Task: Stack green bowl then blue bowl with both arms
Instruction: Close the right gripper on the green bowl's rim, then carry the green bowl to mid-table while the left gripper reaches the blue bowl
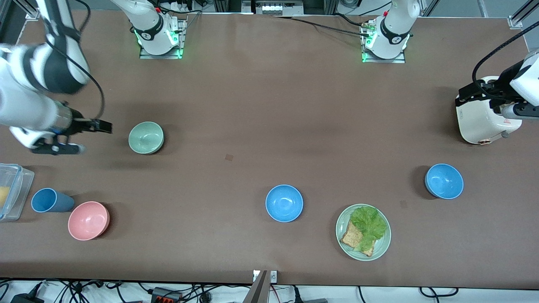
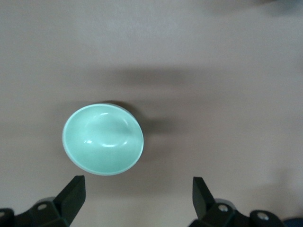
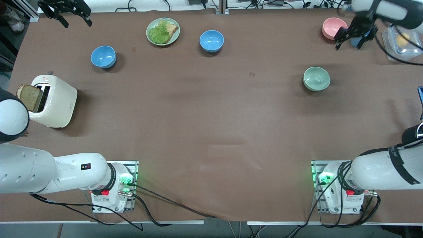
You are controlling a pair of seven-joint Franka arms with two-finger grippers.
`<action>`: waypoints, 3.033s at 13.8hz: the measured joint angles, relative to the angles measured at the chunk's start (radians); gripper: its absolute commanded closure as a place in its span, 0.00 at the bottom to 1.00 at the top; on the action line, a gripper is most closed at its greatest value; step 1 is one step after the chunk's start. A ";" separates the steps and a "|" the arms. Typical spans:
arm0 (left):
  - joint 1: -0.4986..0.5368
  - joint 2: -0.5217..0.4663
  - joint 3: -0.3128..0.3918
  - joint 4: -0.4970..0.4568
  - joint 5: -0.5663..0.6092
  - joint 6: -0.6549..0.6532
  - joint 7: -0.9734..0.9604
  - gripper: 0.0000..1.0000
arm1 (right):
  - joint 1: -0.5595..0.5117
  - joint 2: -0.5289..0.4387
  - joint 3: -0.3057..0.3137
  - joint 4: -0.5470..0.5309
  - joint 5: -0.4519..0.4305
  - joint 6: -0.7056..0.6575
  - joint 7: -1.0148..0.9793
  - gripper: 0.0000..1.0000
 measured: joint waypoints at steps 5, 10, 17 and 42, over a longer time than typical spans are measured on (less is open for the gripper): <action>0.029 0.027 0.001 0.000 0.000 -0.010 0.001 0.00 | -0.002 0.145 -0.003 -0.110 0.000 0.123 0.000 0.31; 0.035 0.032 0.000 0.001 0.000 -0.017 0.002 0.00 | -0.011 0.199 -0.004 -0.108 0.000 0.166 0.001 0.95; 0.062 0.057 0.002 0.001 0.000 -0.029 0.002 0.00 | 0.027 0.207 0.013 -0.025 0.057 0.149 0.001 1.00; 0.193 0.674 0.006 0.087 0.129 0.655 0.313 0.02 | 0.625 0.410 0.011 0.356 0.403 0.047 0.395 0.00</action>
